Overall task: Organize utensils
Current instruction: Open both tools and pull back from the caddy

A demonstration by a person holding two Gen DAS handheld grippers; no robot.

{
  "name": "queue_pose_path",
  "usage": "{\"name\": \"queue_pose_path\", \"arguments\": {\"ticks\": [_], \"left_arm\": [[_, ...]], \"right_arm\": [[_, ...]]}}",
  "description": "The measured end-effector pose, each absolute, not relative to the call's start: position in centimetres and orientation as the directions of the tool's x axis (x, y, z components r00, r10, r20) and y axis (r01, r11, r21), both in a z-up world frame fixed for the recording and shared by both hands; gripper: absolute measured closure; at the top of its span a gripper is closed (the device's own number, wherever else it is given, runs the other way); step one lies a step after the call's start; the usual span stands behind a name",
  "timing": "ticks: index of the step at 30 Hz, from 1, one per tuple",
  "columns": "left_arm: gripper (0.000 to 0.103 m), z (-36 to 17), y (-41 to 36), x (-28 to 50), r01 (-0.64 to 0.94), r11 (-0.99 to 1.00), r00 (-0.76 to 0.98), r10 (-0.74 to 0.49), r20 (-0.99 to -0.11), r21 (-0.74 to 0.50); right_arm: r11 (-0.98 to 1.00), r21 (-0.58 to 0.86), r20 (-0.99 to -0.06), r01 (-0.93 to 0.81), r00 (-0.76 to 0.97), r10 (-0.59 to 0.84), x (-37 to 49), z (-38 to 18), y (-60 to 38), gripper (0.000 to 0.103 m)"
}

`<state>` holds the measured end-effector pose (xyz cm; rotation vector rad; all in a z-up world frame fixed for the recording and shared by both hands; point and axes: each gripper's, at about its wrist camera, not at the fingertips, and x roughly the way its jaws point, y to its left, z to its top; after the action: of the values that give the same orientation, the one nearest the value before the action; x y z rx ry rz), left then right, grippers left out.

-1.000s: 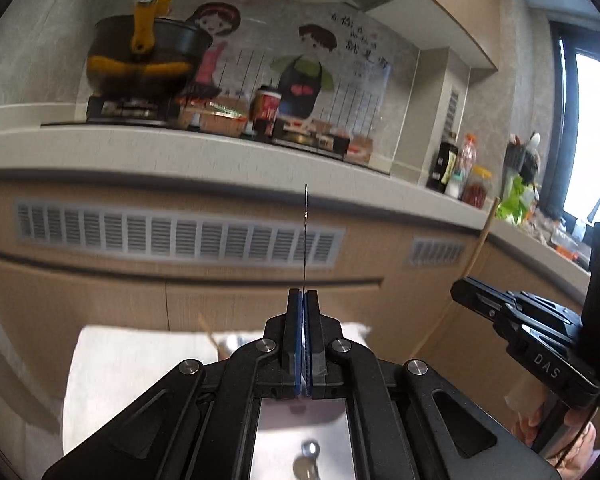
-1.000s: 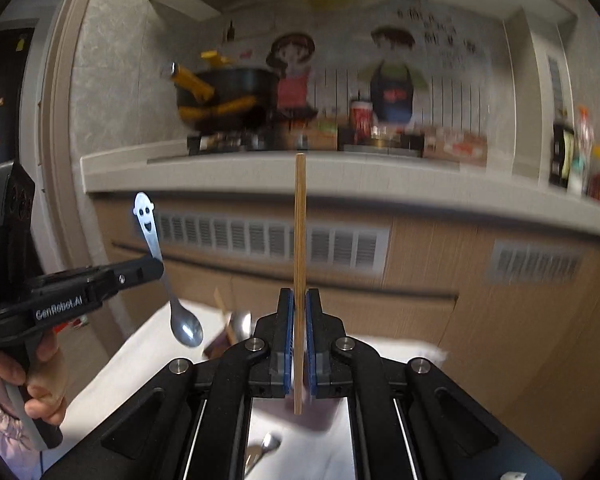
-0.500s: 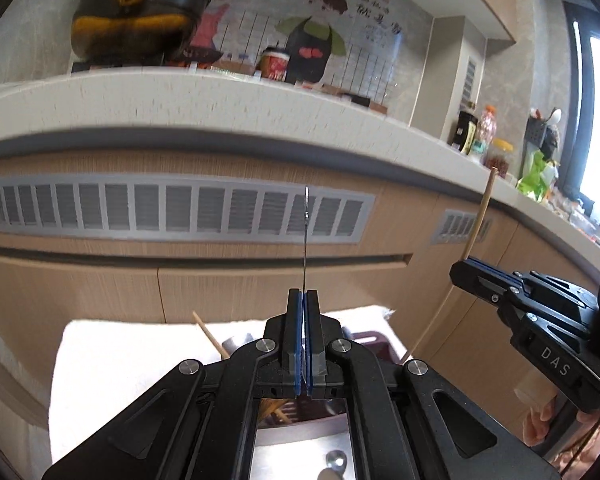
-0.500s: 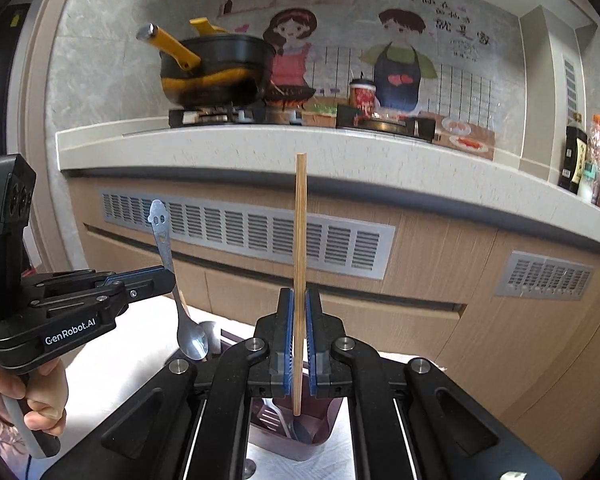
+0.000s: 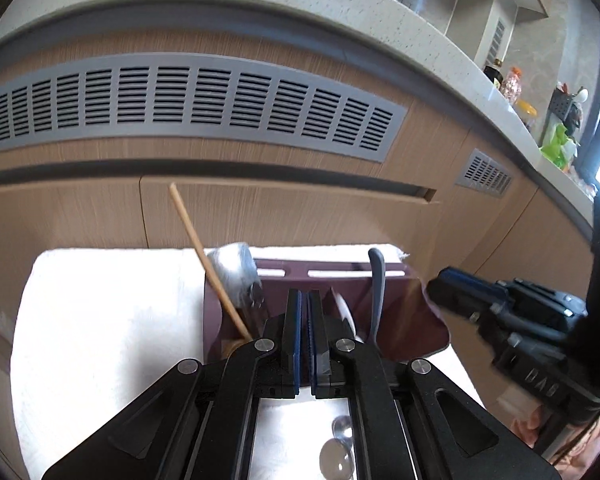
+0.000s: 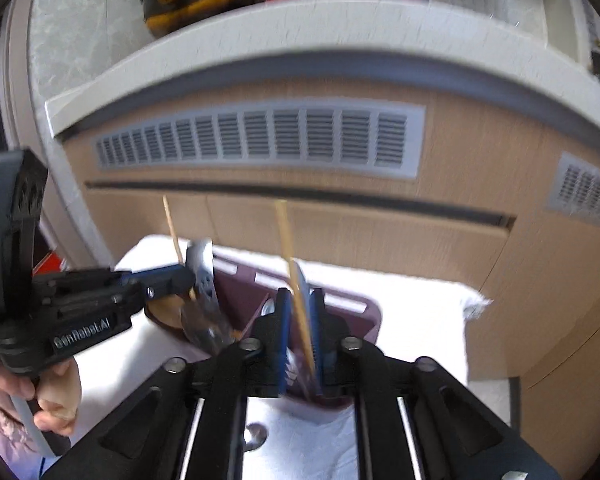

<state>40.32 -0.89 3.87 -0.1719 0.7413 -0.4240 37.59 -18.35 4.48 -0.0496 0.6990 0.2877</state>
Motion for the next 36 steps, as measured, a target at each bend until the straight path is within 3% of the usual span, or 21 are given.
{"name": "queue_pose_path", "arguments": {"ticks": [2, 4, 6, 8, 10, 11, 14, 18, 26, 27, 29, 31, 33, 36], "left_arm": [[0.094, 3.9, -0.3, 39.7, 0.305, 0.9, 0.654, -0.436, -0.618, -0.312], [0.088, 4.0, 0.5, 38.7, 0.291, 0.902, 0.662, -0.43, -0.614, -0.318], [0.065, 4.2, 1.3, 37.3, 0.266, 0.914, 0.676, -0.404, -0.616, -0.307], [0.054, 4.2, 2.0, 35.7, 0.233, 0.932, 0.693, -0.359, -0.625, -0.278], [0.053, 3.8, 2.7, 34.0, 0.223, 0.943, 0.696, -0.333, -0.636, -0.249], [0.051, 3.4, 2.9, 33.2, 0.215, 0.948, 0.691, -0.318, -0.649, -0.236], [0.039, 1.9, 3.7, 31.2, 0.192, 0.955, 0.668, -0.296, -0.683, -0.226], [0.034, -0.7, 4.6, 28.4, 0.162, 0.964, 0.631, -0.265, -0.729, -0.21], [0.026, -4.8, 5.7, 25.2, 0.085, 0.988, 0.569, -0.156, -0.808, -0.131], [0.026, -5.2, 5.9, 25.0, 0.081, 0.988, 0.562, -0.156, -0.812, -0.134], [0.026, -5.6, 6.3, 24.6, 0.072, 0.986, 0.549, -0.168, -0.819, -0.153], [0.026, -5.9, 6.7, 24.2, 0.068, 0.984, 0.541, -0.176, -0.822, -0.167], [0.026, -6.0, 6.8, 23.9, 0.067, 0.985, 0.538, -0.172, -0.825, -0.162], [0.025, -6.0, 6.8, 23.8, 0.071, 0.985, 0.532, -0.172, -0.829, -0.159]], "right_arm": [[0.959, 0.068, -0.647, -0.275, 0.719, 0.252, 37.2, 3.8, -18.7, 0.069], [0.962, 0.083, -0.648, -0.26, 0.719, 0.25, 36.5, 3.5, -19.2, 0.065], [0.968, 0.079, -0.634, -0.236, 0.737, 0.232, 35.3, 3.4, -19.6, 0.054], [0.978, 0.046, -0.607, -0.204, 0.771, 0.19, 33.7, 3.2, -19.8, 0.023], [0.987, -0.008, -0.573, -0.162, 0.81, 0.129, 31.8, 2.8, -19.7, 0.004], [0.989, -0.041, -0.565, -0.145, 0.819, 0.097, 30.9, 2.6, -19.5, 0.001], [0.974, -0.163, -0.598, -0.158, 0.801, 0.03, 29.0, 1.1, -18.0, 0.0], [0.942, -0.271, -0.628, -0.198, 0.778, -0.018, 26.1, -1.9, -15.6, 0.001], [0.946, -0.124, -0.729, -0.298, 0.674, 0.117, 23.5, -5.2, -13.8, 0.003], [0.95, -0.103, -0.739, -0.293, 0.663, 0.125, 23.8, -5.4, -13.7, 0.007], [0.963, -0.071, -0.777, -0.261, 0.619, 0.111, 25.1, -6.0, -13.5, 0.046], [0.969, -0.005, -0.82, -0.247, 0.556, 0.138, 26.6, -6.9, -13.5, 0.066], [0.973, 0.054, -0.828, -0.225, 0.535, 0.17, 27.3, -7.3, -13.5, 0.066], [0.973, 0.014, -0.829, -0.232, 0.541, 0.141, 27.0, -7.4, -12.5, 0.066]]}}
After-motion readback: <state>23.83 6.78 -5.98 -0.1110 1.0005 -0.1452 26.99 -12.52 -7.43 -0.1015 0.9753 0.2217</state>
